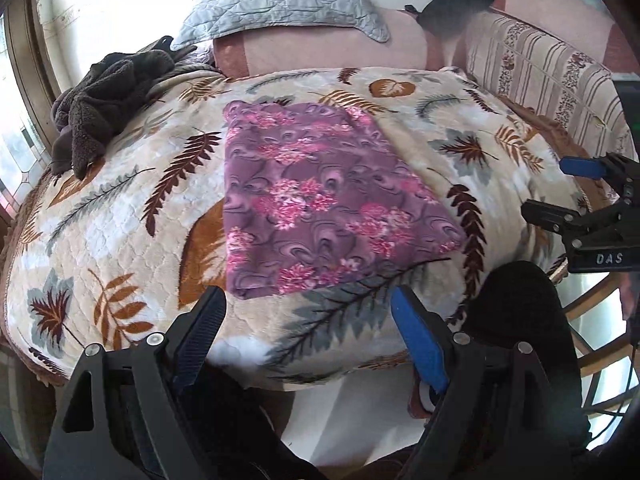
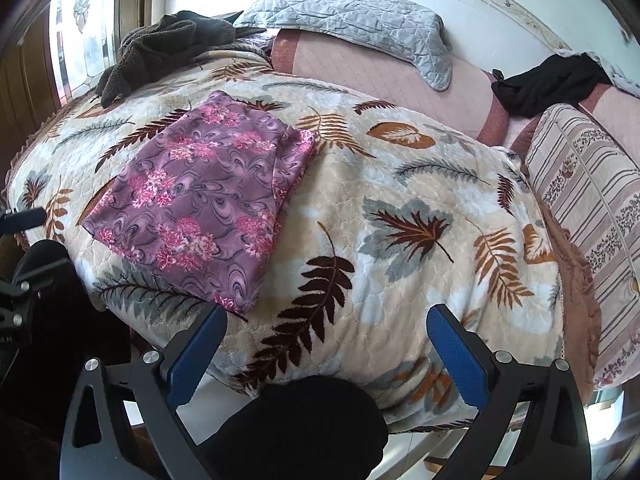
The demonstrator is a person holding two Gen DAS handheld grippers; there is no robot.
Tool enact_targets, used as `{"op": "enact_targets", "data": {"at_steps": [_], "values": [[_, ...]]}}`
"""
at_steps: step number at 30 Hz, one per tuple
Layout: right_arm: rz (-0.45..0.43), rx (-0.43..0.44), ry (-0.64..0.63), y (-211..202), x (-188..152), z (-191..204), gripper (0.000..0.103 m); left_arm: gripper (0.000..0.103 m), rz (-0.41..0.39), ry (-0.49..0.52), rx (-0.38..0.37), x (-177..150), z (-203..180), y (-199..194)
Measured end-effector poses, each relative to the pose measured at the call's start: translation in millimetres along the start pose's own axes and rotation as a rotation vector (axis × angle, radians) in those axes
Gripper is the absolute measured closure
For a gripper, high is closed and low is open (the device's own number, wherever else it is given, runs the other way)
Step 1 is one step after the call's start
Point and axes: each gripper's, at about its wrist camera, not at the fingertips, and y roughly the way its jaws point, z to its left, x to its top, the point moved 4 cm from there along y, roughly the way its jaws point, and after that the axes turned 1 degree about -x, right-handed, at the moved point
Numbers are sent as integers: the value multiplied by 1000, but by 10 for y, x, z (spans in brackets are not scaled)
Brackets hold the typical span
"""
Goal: Fold small clothes
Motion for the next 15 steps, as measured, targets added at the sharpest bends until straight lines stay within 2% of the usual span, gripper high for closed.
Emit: {"op": "enact_targets", "data": {"at_steps": [15], "values": [[-1, -7, 35, -38, -38, -83, 2, 18, 16, 39, -45, -22, -313, 21]]}}
